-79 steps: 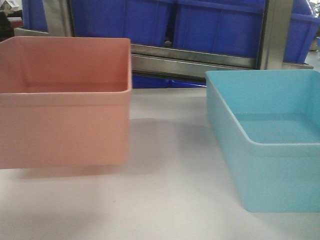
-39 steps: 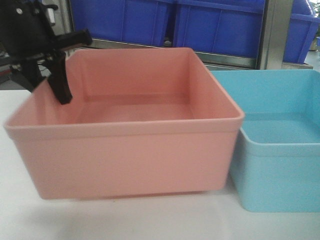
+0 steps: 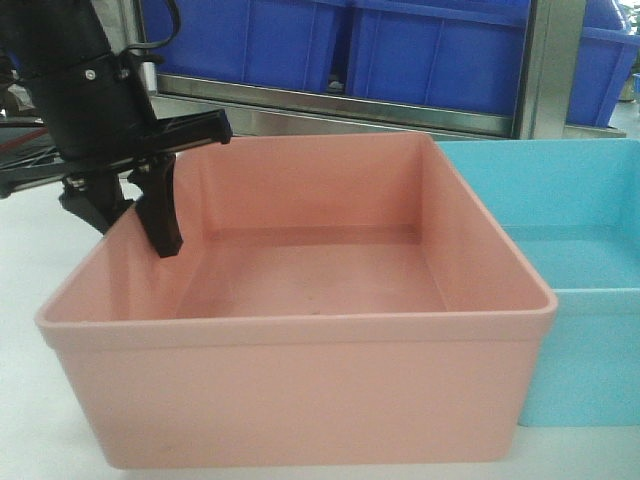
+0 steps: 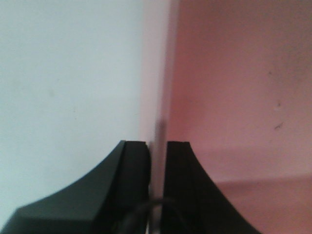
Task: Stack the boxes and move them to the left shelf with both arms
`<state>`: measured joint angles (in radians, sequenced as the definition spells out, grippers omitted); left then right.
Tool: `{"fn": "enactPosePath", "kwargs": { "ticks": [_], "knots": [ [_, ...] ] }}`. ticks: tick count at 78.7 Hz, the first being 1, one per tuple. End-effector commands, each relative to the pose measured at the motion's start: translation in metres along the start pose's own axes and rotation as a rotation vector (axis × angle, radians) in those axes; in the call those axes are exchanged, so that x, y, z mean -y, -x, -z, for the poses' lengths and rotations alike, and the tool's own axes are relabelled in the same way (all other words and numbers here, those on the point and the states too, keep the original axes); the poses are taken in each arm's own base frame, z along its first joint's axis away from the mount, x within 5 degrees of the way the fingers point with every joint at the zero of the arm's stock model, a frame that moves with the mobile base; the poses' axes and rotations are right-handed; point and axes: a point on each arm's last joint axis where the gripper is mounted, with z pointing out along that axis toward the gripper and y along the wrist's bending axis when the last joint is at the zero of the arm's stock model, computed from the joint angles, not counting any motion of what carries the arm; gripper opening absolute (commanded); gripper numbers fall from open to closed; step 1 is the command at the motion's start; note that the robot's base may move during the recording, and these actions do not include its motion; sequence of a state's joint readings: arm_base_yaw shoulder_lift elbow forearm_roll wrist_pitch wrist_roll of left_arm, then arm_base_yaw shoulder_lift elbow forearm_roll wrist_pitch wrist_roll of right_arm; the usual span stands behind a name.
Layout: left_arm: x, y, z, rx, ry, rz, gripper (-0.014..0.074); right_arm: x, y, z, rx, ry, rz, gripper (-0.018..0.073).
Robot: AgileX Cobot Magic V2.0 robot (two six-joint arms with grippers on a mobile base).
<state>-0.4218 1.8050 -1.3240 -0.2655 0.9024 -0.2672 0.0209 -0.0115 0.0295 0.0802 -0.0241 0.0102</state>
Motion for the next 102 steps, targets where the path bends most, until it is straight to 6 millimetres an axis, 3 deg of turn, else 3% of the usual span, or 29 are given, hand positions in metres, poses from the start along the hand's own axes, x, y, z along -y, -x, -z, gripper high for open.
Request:
{"fn": "enactPosePath", "kwargs": {
  "ticks": [1,39,43,52,58,63,85,102],
  "knots": [
    [0.017,0.001,0.023,0.086,-0.081,0.007,-0.0001,-0.001,0.018,0.003,0.136,0.004,0.012,0.0052],
    [0.017,-0.004,0.015,0.052,-0.067,0.002,0.0006,-0.001,0.018,0.003,0.136,0.004,0.012,0.0052],
    [0.017,-0.005,0.016,0.044,-0.065,0.0,0.0034,-0.001,0.018,0.003,0.136,0.004,0.012,0.0052],
    [0.018,-0.007,0.023,0.048,-0.07,-0.017,0.0218,-0.001,0.018,0.003,0.136,0.004,0.012,0.0052],
    [0.021,-0.009,0.037,0.085,-0.088,-0.025,0.0349,-0.001,0.018,0.003,0.136,0.004,0.012,0.0052],
    [0.022,-0.011,0.051,0.123,-0.095,-0.039,0.039,-0.001,0.018,0.003,0.136,0.004,0.012,0.0052],
    [0.026,-0.031,0.121,0.438,-0.174,-0.331,0.0386,-0.001,0.018,0.003,0.136,0.004,0.012,0.0052],
    [0.007,-0.065,0.149,0.773,-0.161,-0.477,0.0386,-0.001,0.018,0.003,0.136,0.004,0.012,0.0052]
  ]
}}
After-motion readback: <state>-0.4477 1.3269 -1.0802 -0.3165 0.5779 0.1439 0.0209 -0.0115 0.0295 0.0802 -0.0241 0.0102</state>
